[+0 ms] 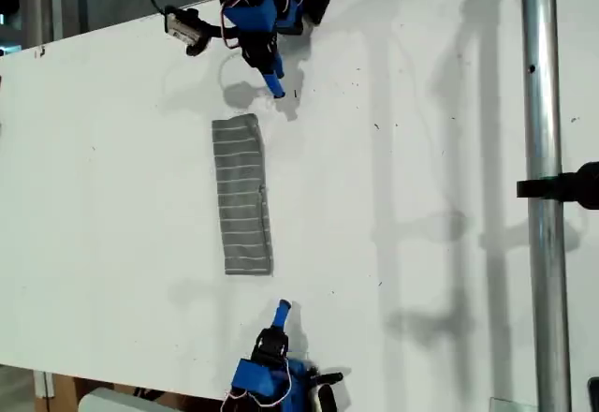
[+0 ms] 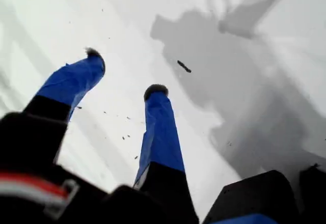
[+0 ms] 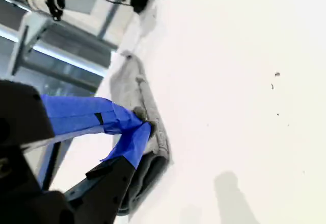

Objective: Grasp corners of a towel and fold twice.

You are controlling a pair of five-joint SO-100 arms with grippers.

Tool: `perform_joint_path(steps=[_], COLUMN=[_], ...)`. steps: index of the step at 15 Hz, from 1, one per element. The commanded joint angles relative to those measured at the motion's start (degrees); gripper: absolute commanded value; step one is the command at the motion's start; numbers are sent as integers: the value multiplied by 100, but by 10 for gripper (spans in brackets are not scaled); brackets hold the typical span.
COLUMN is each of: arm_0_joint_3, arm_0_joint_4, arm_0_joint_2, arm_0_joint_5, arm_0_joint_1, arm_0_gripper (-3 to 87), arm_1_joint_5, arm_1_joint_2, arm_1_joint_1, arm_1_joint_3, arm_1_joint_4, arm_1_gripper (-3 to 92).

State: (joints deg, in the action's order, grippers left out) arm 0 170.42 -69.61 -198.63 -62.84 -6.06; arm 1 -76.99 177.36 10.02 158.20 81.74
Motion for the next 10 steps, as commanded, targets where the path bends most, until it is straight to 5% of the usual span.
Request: perform_joint_path(steps=[1, 7, 10], arm_0_joint_3=[747, 826, 826], arm_0_joint_4=[527, 633, 633], arm_0_joint_2=[-70, -70, -70], arm_0_joint_5=[343, 483, 483], arm_0_joint_1=[-88, -220, -255], arm_0_gripper=[-26, -26, -26], arm_1_joint_5=[-501, -439, 914], arm_1_joint_2=[624, 703, -2953], arm_1_joint_1=[-167, -237, 624], arm_1_joint_3=[439, 255, -2188], arm_1_joint_4=[53, 176, 202], arm_1_gripper=[151, 215, 320])
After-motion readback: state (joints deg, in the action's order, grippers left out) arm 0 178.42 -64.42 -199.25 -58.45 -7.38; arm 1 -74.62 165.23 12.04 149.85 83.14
